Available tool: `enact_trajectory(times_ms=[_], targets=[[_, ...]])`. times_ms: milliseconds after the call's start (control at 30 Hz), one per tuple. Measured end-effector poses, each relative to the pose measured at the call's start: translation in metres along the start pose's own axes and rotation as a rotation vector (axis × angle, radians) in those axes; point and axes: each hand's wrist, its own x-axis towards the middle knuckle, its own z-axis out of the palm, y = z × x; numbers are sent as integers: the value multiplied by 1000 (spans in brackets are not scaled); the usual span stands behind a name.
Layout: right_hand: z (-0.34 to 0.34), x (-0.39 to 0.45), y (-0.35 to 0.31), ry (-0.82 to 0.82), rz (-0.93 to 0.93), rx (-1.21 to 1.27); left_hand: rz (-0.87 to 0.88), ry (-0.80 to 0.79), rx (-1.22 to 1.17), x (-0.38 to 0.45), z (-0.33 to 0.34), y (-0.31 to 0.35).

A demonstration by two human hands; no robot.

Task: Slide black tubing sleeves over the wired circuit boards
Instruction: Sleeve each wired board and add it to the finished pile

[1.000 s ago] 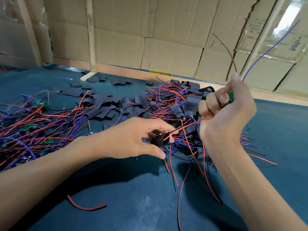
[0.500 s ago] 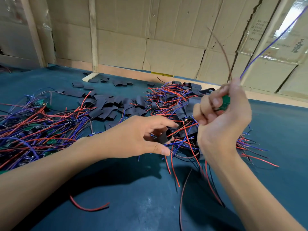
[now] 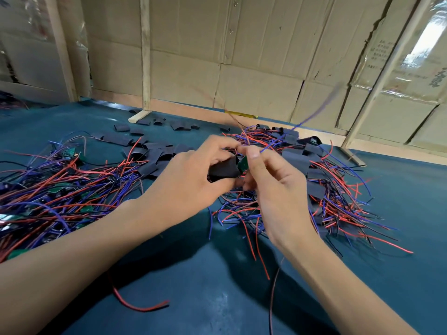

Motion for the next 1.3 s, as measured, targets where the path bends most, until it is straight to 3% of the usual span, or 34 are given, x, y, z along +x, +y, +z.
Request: enact_trajectory(times_ms=[300,433,600,767,833,900,967,1067,1167,1300], targets=[[-13,5,4,-6,220,-11,10,-68,58,1,-2,-3],[-14,4,2,-106,308,116,48,-78,83,0,-3,1],[-12,1,1,-144,194,17,83,-74,117,1,-6,1],[-20,12,-12,88,42,94,73,-57,215,8,-18,-9],[-33,20,-20,207,4,177,23,-4,307,15,-23,-25],[-48,28,-26,287,20,210,-104,14,552,22,-29,-49],[-62,31,-27,328,106,173,-341,-91,754,25,-35,-77],[-79,36,-28,371,326,95,-622,-330,823,20,-40,-107],[-91,38,-31,348,507,89,-639,-314,811,21,-40,-117],[-93,38,-35,224,604,292,-647,-226,820,23,-42,-119]])
